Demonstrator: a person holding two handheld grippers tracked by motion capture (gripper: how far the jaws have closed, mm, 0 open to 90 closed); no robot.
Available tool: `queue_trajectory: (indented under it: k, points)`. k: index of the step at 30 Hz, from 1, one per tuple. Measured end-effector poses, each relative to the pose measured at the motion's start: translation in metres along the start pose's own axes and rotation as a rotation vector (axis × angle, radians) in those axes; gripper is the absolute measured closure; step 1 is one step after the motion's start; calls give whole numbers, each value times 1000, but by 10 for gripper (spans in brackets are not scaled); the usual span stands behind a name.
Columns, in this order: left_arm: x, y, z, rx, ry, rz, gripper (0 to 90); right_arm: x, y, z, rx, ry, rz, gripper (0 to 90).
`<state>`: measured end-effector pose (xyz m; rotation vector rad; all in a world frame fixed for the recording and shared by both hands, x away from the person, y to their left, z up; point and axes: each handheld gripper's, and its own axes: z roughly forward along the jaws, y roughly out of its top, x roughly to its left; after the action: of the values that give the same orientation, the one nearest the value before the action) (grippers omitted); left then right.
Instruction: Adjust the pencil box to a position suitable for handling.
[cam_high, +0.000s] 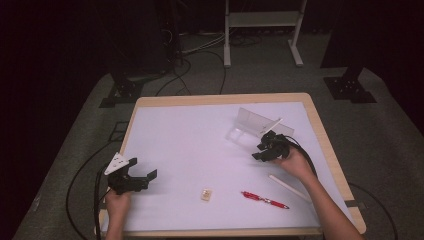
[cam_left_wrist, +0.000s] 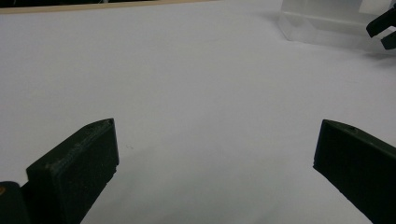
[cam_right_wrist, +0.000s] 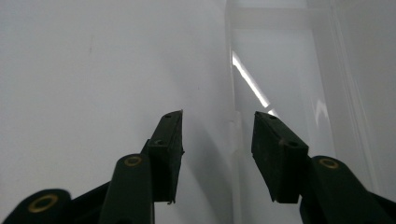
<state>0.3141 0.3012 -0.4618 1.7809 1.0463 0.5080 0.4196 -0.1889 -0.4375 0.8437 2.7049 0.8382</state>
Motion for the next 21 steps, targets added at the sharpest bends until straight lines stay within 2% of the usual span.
queue_trajectory:
  k: [10,21]
  points:
    - [0,0,0,2,-1,-1,0,-1,0,7,36,-28,-3,637]
    - [1,0,0,4,-1,2,0,0,4,9,57,-53,-38,743]
